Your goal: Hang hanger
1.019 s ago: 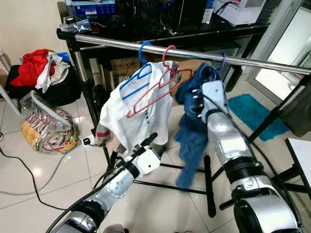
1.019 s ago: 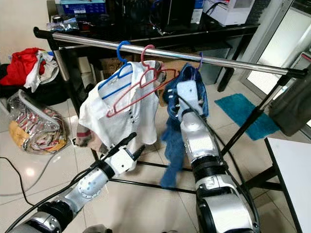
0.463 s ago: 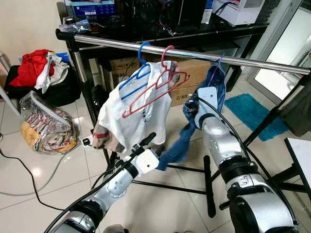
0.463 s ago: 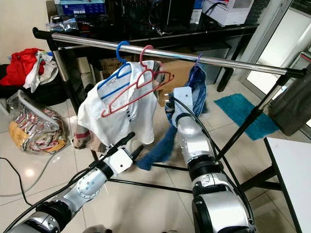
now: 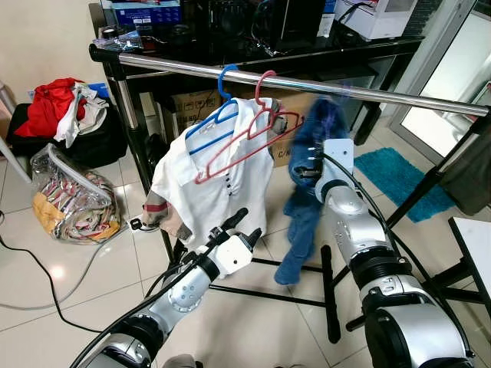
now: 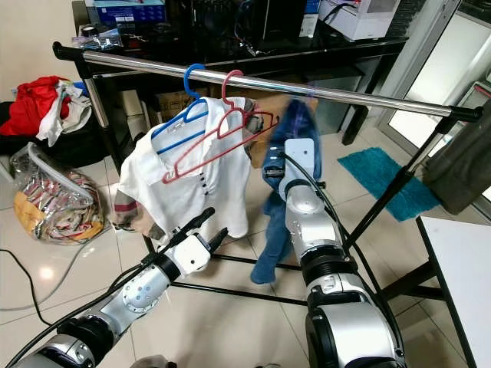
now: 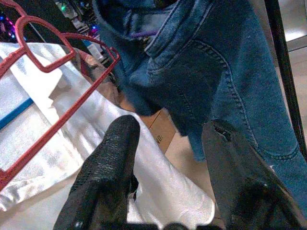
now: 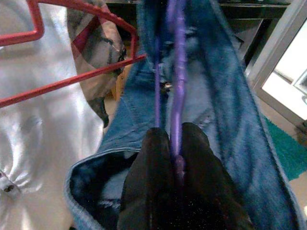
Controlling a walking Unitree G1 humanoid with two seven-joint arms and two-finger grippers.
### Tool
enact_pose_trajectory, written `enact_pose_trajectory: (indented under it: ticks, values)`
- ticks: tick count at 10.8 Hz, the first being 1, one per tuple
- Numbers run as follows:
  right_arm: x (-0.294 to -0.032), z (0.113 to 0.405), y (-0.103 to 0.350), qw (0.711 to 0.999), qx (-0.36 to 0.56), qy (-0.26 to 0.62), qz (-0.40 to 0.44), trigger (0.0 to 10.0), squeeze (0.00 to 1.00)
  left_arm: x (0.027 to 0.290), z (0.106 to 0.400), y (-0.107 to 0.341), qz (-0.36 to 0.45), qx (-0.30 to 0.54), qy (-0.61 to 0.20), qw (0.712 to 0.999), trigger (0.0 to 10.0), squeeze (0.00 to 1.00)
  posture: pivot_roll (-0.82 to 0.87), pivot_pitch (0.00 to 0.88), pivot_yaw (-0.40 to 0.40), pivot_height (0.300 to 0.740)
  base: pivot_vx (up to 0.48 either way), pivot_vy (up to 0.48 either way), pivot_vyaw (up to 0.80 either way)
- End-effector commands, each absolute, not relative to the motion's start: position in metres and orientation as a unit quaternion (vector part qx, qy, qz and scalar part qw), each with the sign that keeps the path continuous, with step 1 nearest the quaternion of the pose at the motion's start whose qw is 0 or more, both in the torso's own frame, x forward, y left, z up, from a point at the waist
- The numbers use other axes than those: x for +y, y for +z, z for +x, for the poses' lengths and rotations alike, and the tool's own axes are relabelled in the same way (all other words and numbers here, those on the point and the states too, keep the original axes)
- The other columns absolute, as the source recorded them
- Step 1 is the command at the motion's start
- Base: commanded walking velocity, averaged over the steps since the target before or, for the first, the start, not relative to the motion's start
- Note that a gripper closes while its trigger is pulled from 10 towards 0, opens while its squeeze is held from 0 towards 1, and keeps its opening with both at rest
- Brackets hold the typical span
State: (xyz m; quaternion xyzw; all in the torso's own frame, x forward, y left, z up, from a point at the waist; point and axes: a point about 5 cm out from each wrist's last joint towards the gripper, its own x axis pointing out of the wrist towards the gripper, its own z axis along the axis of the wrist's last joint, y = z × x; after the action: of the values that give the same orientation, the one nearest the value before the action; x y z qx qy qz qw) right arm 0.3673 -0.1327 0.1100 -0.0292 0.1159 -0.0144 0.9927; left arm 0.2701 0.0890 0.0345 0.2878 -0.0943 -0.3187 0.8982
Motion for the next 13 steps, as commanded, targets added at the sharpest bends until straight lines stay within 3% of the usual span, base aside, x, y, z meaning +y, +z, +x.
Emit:
enact_pose_trajectory:
  ticks: [1, 8, 13]
  values:
    - [-0.132, 0.372, 0.122, 0.996, 0.090, -0.016, -0.021, 0.0, 0.00, 0.084, 0.267, 0.035, 0.288, -0.102, -0.326, 0.895, 10.0, 0.00, 0.17, 0.000, -0.049, 0.740, 0.000, 0.000, 0.00]
    - [-0.144, 0.366, 0.151, 0.999, 0.024, -0.039, 0.008, 0.0, 0.00, 0.083, 0.266, 0.034, 0.290, -0.103, -0.332, 0.892, 10.0, 0.00, 0.16, 0.000, -0.043, 0.740, 0.000, 0.000, 0.00]
    - [-0.162, 0.322, 0.124, 0.998, 0.037, -0.012, -0.057, 0.0, 0.00, 0.084, 0.268, 0.036, 0.292, -0.105, -0.338, 0.888, 10.0, 0.00, 0.13, 0.000, -0.027, 0.740, 0.000, 0.000, 0.00]
